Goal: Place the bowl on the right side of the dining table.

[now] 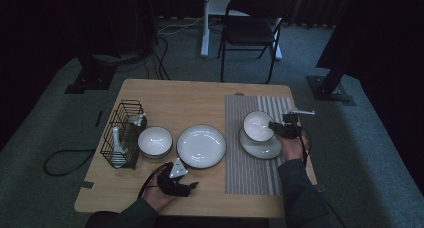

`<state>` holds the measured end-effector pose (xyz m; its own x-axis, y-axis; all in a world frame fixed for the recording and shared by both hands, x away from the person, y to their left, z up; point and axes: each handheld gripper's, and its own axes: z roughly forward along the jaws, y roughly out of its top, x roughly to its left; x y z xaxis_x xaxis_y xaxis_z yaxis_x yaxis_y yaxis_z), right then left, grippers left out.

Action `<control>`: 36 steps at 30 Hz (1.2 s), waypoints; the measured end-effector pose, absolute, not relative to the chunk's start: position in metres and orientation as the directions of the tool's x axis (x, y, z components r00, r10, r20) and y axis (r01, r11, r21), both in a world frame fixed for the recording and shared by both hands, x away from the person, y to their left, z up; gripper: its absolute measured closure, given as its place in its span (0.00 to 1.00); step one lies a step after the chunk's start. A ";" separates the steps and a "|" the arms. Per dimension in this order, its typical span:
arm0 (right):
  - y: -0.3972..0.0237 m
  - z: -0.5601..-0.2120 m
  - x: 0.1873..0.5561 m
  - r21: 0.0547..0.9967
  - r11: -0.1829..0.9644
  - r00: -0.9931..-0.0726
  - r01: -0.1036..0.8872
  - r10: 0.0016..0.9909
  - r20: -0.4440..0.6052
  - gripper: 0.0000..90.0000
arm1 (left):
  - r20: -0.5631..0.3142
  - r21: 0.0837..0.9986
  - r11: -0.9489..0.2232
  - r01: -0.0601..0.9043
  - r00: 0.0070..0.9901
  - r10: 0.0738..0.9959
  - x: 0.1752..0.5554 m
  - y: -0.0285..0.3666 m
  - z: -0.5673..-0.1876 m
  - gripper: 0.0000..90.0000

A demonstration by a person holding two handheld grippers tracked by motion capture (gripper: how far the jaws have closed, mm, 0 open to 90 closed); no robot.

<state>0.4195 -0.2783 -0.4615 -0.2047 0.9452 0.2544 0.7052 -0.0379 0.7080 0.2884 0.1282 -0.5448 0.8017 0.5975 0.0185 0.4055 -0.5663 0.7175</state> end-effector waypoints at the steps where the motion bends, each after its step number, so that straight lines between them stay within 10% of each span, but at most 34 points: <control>1: -0.280 -0.464 0.419 0.705 -0.037 -0.200 0.709 0.947 0.251 0.92 | 0.018 0.718 -0.566 0.406 0.802 0.598 0.288 0.128 -0.545 0.31; 36: -0.304 -0.495 0.413 0.638 -0.083 -0.121 0.766 0.956 0.269 0.91 | 0.017 0.718 -0.566 0.405 0.803 0.596 0.289 0.128 -0.545 0.32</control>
